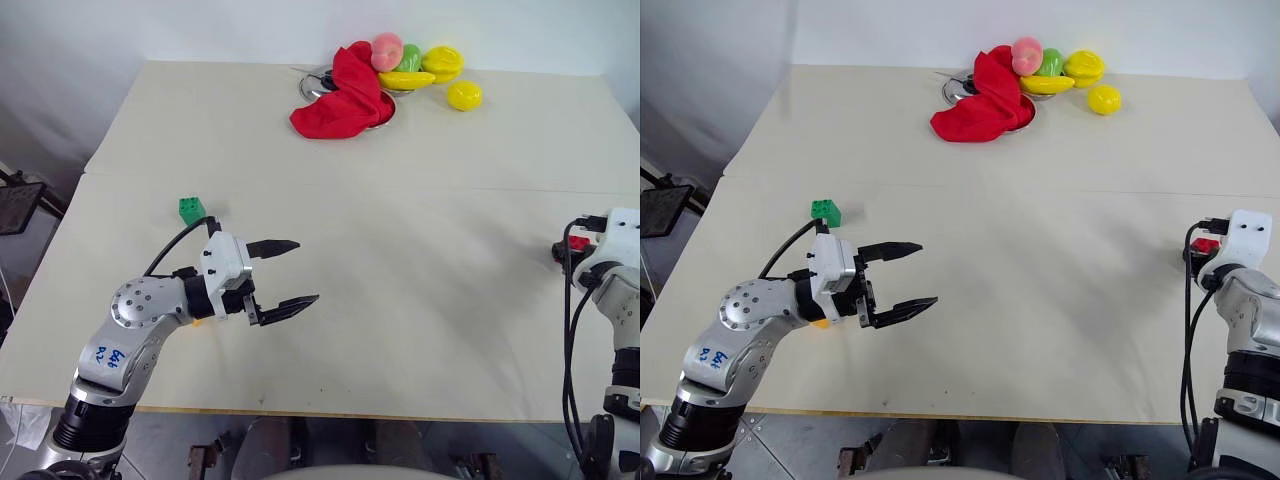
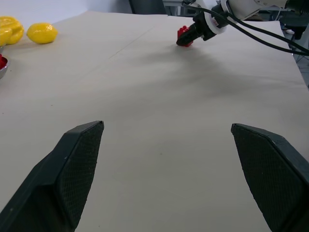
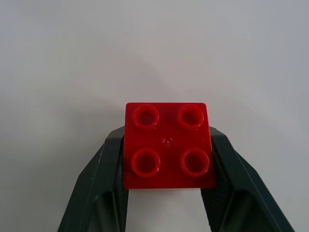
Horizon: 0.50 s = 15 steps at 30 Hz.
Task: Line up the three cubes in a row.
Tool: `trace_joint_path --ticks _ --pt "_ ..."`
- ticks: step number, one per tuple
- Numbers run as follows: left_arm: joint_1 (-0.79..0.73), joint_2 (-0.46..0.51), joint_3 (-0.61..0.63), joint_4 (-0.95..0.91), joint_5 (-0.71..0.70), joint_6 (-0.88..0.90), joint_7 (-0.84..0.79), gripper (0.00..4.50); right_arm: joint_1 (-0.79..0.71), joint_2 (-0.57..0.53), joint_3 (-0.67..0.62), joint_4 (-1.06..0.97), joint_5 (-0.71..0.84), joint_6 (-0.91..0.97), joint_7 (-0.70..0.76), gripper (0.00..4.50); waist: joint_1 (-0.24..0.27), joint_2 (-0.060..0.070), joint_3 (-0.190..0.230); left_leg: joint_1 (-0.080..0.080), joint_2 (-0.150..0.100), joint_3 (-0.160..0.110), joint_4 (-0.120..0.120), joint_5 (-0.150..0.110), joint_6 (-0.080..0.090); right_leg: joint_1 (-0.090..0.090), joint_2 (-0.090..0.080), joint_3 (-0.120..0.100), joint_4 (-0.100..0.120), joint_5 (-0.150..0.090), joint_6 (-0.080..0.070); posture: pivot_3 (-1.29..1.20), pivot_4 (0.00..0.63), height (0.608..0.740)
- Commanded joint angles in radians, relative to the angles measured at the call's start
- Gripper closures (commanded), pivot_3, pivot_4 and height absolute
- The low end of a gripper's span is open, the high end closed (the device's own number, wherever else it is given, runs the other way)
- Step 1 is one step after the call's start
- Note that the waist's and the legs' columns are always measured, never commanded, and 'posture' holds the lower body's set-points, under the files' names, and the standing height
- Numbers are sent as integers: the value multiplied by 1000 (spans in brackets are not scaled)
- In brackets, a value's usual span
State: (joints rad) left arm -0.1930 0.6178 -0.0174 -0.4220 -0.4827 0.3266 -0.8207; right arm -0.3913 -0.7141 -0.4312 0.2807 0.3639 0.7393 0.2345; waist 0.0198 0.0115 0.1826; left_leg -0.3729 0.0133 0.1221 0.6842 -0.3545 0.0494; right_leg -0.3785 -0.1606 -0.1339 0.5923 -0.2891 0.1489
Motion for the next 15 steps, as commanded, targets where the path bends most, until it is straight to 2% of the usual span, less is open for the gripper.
trace_joint_path --ticks 1,5,8,11,15 --pt "10 4 24 -46 3 -16 4 0 24 -99 28 -73 76 -58 310 2981 0 0 0 0 0 0 0 0 0 0 0 0 0 0 0 0 150 740" --pt "13 8 31 -38 4 -18 -3 0 43 -236 175 -65 67 -349 844 2981 -5 2 1 1 0 1 0 0 0 0 0 1 -1 1 1 0 150 740" --pt "9 8 35 -29 3 -17 -6 0 -8 -276 295 30 11 -551 1111 2981 -9 0 1 2 0 1 0 0 0 2 3 1 -2 0 1 0 150 740" --pt "6 9 39 -25 -1 -12 -7 0 -119 -244 422 135 -50 -673 1287 2981 -19 0 1 2 2 1 1 0 -1 3 3 1 -2 0 1 0 150 740" --pt "8 17 47 -25 -4 -6 -12 0 -231 -160 533 255 -103 -801 1375 2981 -25 0 1 2 3 0 1 0 -1 2 3 1 -2 0 1 0 150 740"
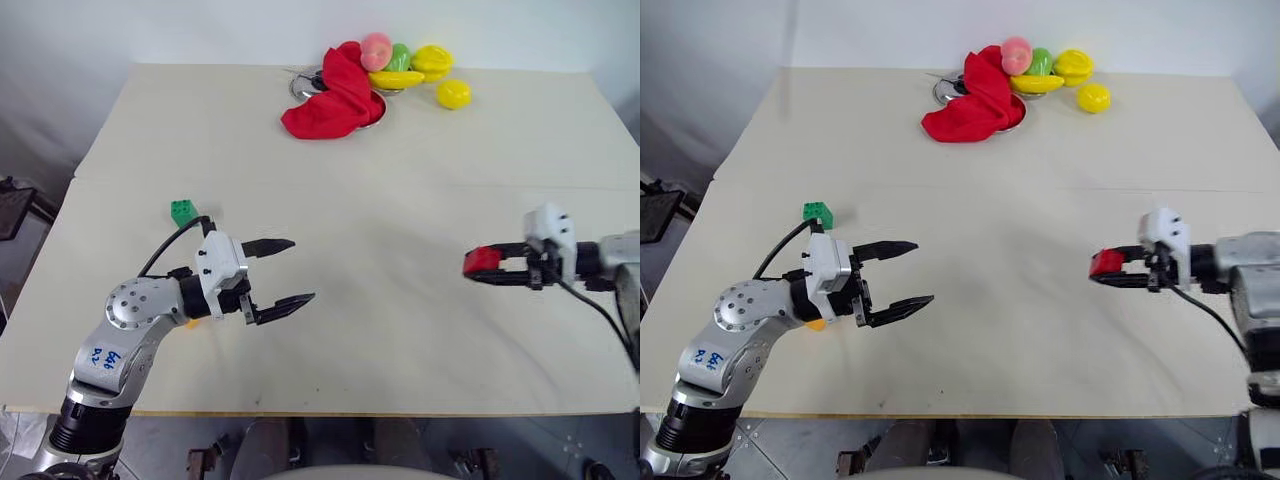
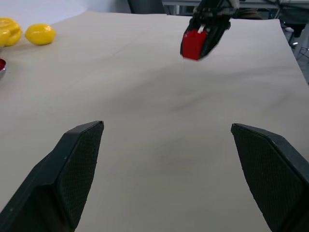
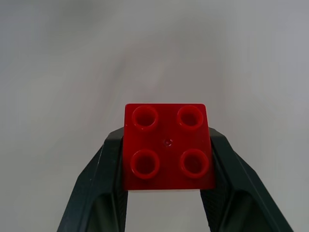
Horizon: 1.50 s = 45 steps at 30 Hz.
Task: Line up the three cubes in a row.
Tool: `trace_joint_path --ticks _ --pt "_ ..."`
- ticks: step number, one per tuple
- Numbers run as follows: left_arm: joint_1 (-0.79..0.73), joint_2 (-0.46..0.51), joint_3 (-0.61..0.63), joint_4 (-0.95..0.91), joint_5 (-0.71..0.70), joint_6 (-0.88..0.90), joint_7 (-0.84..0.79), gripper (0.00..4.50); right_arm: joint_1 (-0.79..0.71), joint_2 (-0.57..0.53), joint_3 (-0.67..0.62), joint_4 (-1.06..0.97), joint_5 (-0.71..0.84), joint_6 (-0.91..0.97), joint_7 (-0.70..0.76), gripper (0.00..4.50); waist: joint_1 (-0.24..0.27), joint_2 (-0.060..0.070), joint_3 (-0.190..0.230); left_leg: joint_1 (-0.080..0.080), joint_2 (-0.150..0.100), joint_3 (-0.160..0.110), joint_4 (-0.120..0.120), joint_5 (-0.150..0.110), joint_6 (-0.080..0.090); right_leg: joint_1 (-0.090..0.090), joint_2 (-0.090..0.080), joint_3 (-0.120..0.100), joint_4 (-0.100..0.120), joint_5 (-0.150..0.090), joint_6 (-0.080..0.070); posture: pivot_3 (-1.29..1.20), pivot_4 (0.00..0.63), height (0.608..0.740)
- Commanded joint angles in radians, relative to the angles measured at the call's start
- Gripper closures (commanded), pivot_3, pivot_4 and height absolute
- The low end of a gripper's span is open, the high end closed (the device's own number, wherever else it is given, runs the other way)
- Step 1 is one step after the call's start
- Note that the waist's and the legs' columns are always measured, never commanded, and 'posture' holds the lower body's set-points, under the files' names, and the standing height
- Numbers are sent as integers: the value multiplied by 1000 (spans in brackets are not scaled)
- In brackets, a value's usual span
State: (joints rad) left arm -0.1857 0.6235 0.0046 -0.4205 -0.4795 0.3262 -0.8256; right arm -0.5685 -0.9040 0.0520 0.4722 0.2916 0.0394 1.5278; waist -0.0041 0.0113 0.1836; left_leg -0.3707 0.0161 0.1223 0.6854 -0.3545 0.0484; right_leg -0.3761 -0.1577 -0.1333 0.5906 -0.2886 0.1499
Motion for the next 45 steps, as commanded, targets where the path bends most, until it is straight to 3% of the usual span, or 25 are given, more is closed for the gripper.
trace_joint_path --ticks 1,10,19,27,29,34,38,45 --pt "2 15 28 -29 -8 -3 -9 0 -70 45 72 89 -34 -120 86 2981 -1 0 0 0 0 0 0 0 0 0 0 0 0 0 0 0 150 740" --pt "-2 43 47 -18 -15 -1 -44 0 -116 72 189 253 -18 -249 87 2981 2 0 0 -2 -2 -3 2 0 0 1 -3 -2 1 0 0 0 150 740" --pt "-6 56 52 8 -9 -27 -85 0 -112 3 219 312 14 -328 87 2981 3 0 0 -2 -2 -4 4 0 0 1 -4 -3 2 0 0 0 150 740" --pt "-15 64 43 42 -4 -82 -159 0 -129 8 156 302 55 -351 87 278 -1 0 0 -2 -1 -3 5 0 0 1 -3 -3 3 0 0 0 150 740" --pt "-14 68 54 46 -7 -84 -167 0 -127 4 128 271 73 -364 87 31 0 1 0 -2 -1 -4 6 0 0 1 -4 -3 3 0 0 0 150 740" --pt "14 72 185 46 -56 -70 -121 0 -66 -41 58 51 234 -255 87 31 1 1 1 -2 -1 -5 6 0 0 0 -4 -3 4 0 0 0 150 740" --pt "62 43 394 78 -74 -66 15 0 43 -24 -37 -167 373 -90 46 31 1 1 1 -3 -1 -5 6 0 0 1 -4 -3 3 0 0 0 150 740" --pt "305 -20 736 235 -30 -183 138 0 229 149 -140 -438 423 5 -183 31 0 1 1 -2 -1 -4 5 -1 0 1 -4 -3 4 0 0 0 150 740"
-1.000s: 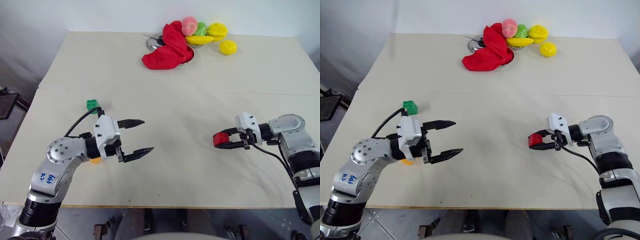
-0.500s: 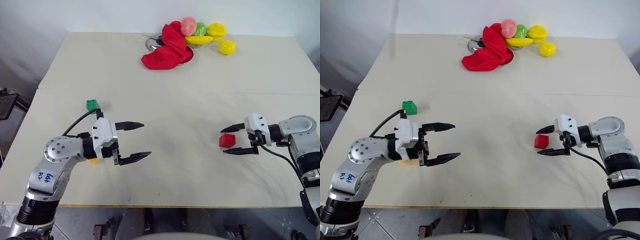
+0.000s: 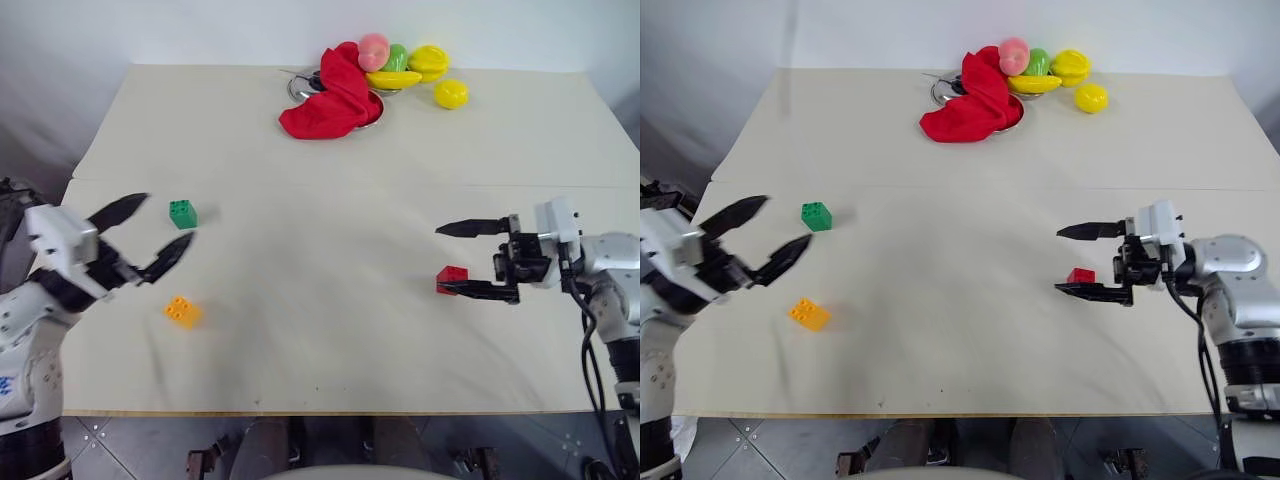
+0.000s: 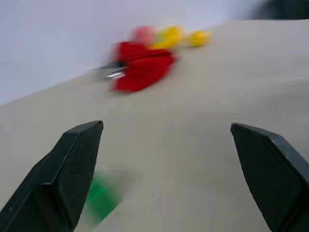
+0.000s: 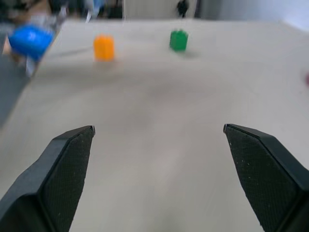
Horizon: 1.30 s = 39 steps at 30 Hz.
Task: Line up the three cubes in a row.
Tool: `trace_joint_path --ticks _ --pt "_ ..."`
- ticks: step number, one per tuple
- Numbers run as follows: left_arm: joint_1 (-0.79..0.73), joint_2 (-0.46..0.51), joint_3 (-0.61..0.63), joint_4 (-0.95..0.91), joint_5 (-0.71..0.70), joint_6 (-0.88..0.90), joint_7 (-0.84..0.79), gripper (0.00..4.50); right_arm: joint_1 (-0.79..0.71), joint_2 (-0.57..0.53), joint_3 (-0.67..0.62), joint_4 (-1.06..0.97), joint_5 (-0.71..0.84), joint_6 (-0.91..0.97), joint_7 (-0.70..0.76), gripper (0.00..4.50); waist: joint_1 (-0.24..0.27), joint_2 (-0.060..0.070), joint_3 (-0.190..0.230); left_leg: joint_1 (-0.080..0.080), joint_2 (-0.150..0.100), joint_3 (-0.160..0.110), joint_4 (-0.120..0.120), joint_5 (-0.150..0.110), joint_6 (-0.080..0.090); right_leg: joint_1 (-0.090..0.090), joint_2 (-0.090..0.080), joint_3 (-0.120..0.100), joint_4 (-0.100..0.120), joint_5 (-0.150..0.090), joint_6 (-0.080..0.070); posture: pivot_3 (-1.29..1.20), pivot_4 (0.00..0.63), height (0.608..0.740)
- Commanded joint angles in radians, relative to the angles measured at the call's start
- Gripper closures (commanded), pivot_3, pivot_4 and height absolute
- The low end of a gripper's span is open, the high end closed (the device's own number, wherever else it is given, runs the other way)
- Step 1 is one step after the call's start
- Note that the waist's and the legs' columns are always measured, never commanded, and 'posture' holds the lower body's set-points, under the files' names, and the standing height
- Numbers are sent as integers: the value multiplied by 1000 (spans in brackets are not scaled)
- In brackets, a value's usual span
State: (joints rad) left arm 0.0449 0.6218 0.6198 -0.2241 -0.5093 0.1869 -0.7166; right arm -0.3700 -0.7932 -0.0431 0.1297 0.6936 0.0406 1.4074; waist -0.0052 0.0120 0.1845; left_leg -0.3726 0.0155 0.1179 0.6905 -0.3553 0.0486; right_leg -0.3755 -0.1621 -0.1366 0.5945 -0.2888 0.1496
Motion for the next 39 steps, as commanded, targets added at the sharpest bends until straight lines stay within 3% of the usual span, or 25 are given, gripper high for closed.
trace_joint_path --ticks 1,6,10,14,20,25,30,39 --pt "111 -25 147 57 -4 -50 29 0 45 59 -51 -124 21 13 -86 31 2 0 0 0 0 0 0 0 0 -1 0 0 0 0 0 0 150 740" --pt "293 -86 227 164 2 -120 14 0 99 140 -84 -215 8 1 -173 31 8 -2 0 0 -1 0 0 -1 1 -1 -2 1 0 0 0 0 150 740" --pt "315 -139 185 103 2 -131 62 0 124 140 -119 -221 -10 -13 -181 31 23 -4 -1 0 -2 0 1 -3 1 -1 -4 1 0 0 0 0 150 740" --pt "238 -157 95 65 0 -102 110 0 138 134 -136 -199 -39 -56 -149 31 30 -4 -1 1 -2 0 1 -5 -2 -1 -5 1 0 0 -1 0 150 740" --pt "-32 -121 -101 27 62 100 297 0 135 127 -145 -185 -58 -52 -137 31 27 -5 -1 1 -2 1 1 -3 2 -1 -3 1 4 0 0 0 150 740" --pt "-151 -144 -195 25 113 203 416 0 135 131 -143 -195 -68 -43 -139 31 8 -5 -1 1 -2 2 0 -3 2 -1 -2 1 3 0 0 0 150 740" --pt "-294 -183 -263 133 199 209 533 0 138 137 -131 -223 -71 -30 -155 31 6 -5 -1 1 -2 2 1 -3 2 -1 -1 1 2 0 0 0 150 740" --pt "-468 -219 -326 386 267 178 570 0 150 152 -126 -256 -65 -5 -179 31 8 -6 -1 0 -2 2 1 -3 2 0 -1 1 2 0 0 0 150 740"
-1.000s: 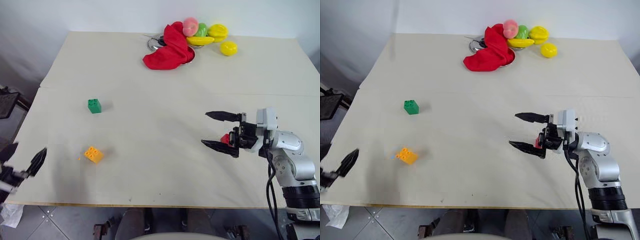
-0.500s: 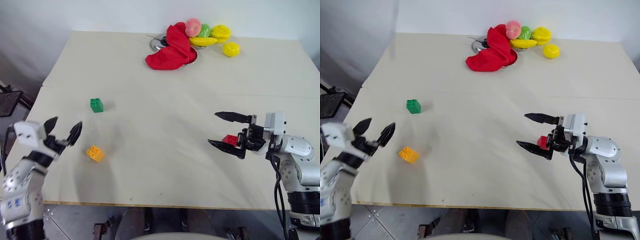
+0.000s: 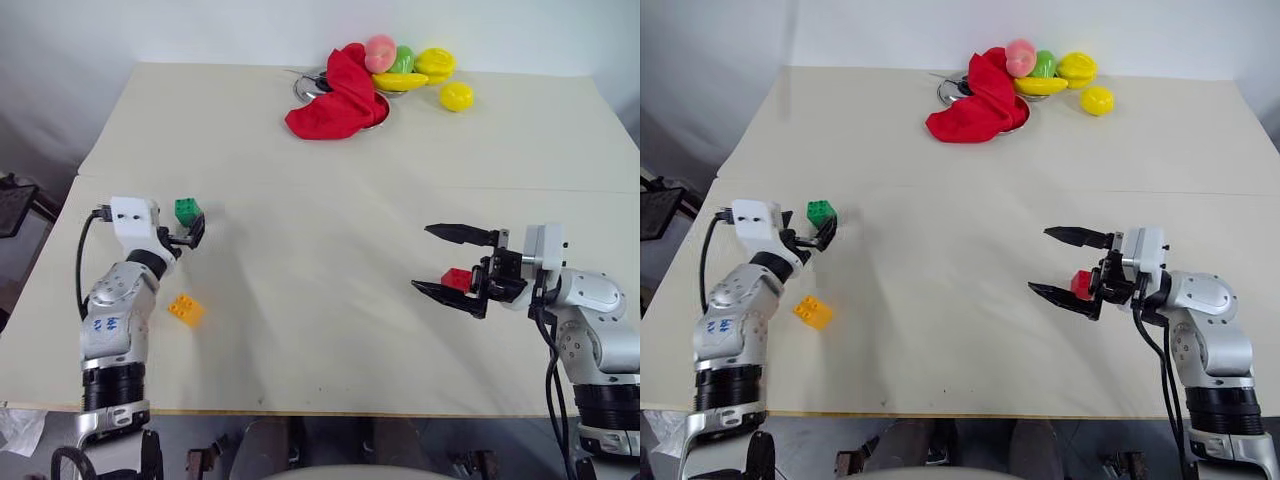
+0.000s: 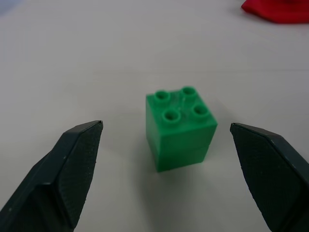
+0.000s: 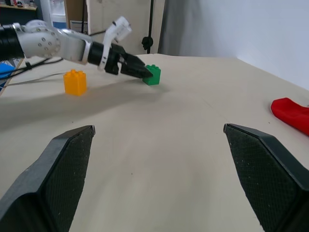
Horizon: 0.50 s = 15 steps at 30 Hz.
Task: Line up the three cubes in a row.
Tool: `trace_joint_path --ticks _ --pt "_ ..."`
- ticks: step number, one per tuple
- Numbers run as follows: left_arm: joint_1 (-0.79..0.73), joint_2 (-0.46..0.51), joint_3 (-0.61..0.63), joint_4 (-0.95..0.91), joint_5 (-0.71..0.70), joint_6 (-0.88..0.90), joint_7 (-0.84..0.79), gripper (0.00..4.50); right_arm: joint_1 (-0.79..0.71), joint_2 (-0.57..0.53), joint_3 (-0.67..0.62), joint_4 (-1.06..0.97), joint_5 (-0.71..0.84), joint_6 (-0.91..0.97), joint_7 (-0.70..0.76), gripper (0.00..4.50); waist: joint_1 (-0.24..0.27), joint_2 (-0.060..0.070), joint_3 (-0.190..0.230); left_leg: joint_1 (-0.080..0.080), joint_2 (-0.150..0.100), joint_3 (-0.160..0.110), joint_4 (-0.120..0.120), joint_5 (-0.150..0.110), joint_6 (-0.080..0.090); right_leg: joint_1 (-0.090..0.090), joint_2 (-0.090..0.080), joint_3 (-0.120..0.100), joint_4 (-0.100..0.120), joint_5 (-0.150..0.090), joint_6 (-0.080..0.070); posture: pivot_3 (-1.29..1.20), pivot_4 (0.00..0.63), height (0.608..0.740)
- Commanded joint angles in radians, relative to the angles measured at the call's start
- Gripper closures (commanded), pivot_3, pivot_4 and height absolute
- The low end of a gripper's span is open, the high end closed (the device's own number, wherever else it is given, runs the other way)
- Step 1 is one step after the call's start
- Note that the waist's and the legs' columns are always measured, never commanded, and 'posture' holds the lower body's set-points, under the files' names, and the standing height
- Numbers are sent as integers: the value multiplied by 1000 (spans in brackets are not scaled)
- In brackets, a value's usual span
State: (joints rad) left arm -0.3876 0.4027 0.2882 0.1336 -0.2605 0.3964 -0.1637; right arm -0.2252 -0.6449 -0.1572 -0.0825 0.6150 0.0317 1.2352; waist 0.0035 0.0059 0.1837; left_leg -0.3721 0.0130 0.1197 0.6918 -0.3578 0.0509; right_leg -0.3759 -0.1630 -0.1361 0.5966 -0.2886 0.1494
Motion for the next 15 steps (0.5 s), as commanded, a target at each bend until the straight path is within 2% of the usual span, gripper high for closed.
trace_joint_path --ticks 1,2,5,13,15 --pt "-47 -2 5 48 21 -42 17 0 8 5 -12 -45 13 4 -8 31 0 0 0 0 0 0 0 0 0 0 0 0 0 0 0 0 150 740" --pt "-54 -3 4 61 24 -51 16 0 9 5 -12 -46 13 5 -9 31 0 0 0 0 0 0 0 0 0 0 0 0 0 0 0 0 150 740" --pt "-81 -4 -5 115 35 -80 8 570 16 12 -11 -51 10 5 -15 0 0 0 0 0 0 0 0 0 0 0 0 0 0 0 0 0 150 740" --pt "-119 30 -24 161 43 -88 -39 3002 45 -7 -32 -66 17 18 -5 0 1 -1 0 0 0 0 0 0 0 0 0 0 0 0 0 0 150 740" --pt "-123 70 -26 159 15 -99 -135 3004 60 -38 -65 -61 21 19 9 0 0 -1 0 0 0 0 1 0 0 0 0 0 0 0 0 0 150 740"
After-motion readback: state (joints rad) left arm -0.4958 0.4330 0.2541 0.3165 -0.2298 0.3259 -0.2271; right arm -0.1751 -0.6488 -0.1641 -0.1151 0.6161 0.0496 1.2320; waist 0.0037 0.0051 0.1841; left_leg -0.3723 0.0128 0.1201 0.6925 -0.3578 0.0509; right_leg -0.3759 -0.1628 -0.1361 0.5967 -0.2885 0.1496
